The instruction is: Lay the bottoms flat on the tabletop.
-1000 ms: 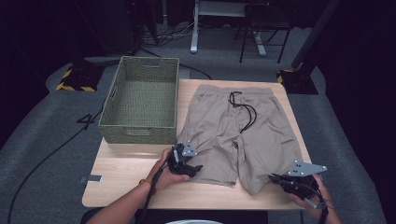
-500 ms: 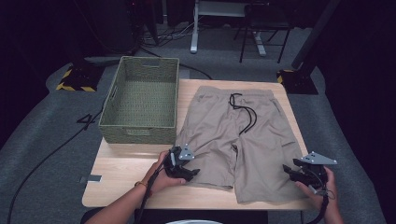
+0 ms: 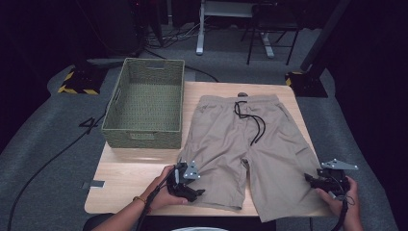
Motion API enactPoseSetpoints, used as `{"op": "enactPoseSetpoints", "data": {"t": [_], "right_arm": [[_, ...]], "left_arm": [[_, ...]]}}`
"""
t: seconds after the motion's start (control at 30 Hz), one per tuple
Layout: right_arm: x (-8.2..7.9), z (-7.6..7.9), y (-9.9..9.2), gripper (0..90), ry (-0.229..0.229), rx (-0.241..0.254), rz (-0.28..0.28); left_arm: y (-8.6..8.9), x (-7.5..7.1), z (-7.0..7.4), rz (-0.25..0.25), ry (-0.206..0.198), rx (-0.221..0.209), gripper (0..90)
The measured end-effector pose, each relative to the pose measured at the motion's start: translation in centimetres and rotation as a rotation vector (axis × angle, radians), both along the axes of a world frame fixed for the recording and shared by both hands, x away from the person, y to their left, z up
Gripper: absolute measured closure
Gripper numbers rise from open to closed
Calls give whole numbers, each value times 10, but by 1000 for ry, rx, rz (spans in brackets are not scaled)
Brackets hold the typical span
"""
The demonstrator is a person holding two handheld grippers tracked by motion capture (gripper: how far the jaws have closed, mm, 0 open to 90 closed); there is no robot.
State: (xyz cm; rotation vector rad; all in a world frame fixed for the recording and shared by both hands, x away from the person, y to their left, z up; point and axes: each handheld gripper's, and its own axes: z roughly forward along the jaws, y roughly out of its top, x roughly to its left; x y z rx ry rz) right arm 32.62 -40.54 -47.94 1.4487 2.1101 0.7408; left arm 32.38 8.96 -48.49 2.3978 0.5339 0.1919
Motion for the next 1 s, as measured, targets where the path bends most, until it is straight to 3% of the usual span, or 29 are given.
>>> {"op": "enactPoseSetpoints", "data": {"t": [0.07,0.13,0.27,0.33,0.47,0.6,0.87,0.97,1.0], "right_arm": [[-1,6,9,396,-40,43,62],[1,10,23,370,-64,50,130],[12,12,55,316,-87,50,233],[20,8,69,312,-81,66,284],[31,-4,87,308,-52,49,344],[34,-12,87,311,-28,58,342],[26,-18,68,282,-4,83,287],[22,-14,62,277,26,60,273],[21,-11,61,297,19,27,264]], "left_arm": [[3,-1,6,18,-23,-19,245],[8,1,12,49,-39,-35,197],[20,8,12,77,-67,2,188],[27,12,9,92,-80,25,186],[38,18,1,122,-49,41,200],[39,16,-7,119,-11,34,211],[24,3,-11,69,12,-4,208],[18,-5,-10,30,3,19,203],[18,-6,-9,27,-5,16,194]]}}
